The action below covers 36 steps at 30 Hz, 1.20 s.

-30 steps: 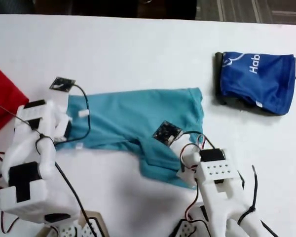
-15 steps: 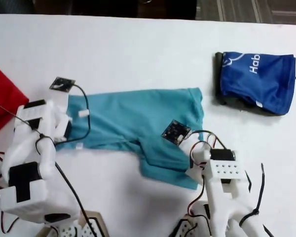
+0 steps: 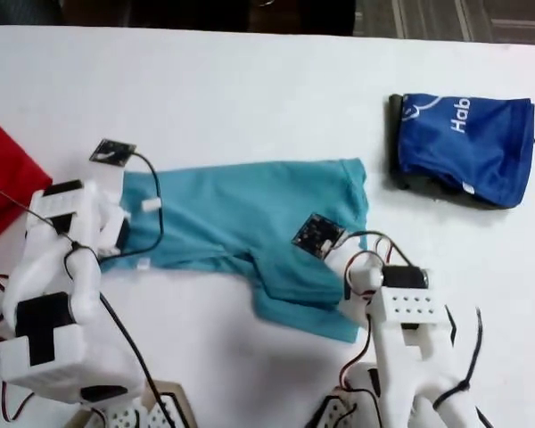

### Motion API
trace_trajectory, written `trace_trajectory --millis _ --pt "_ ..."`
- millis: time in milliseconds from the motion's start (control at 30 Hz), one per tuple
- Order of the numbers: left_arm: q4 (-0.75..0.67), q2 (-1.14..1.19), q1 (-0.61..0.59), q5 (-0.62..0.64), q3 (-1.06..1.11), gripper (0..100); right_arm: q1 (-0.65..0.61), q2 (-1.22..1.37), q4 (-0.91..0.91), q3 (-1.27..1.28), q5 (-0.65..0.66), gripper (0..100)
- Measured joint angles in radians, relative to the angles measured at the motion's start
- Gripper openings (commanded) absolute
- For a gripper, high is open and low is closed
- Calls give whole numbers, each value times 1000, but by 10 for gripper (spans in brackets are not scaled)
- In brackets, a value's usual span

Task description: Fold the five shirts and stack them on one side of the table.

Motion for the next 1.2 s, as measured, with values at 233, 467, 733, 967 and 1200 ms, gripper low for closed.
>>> trace_trajectory --millis 233,467,733,967,1200 --pt "0 0 0 0 0 24 0 -143 189 -66 0 19" --pt "0 0 0 -2 0 24 0 -270 290 -15 54 19" --pt "0 0 0 -2 0 24 0 -321 296 103 170 19" --pt "68 -9 0 0 -2 24 0 -327 213 183 212 39" --pt "252 -9 -2 0 -95 24 0 -327 245 141 213 191"
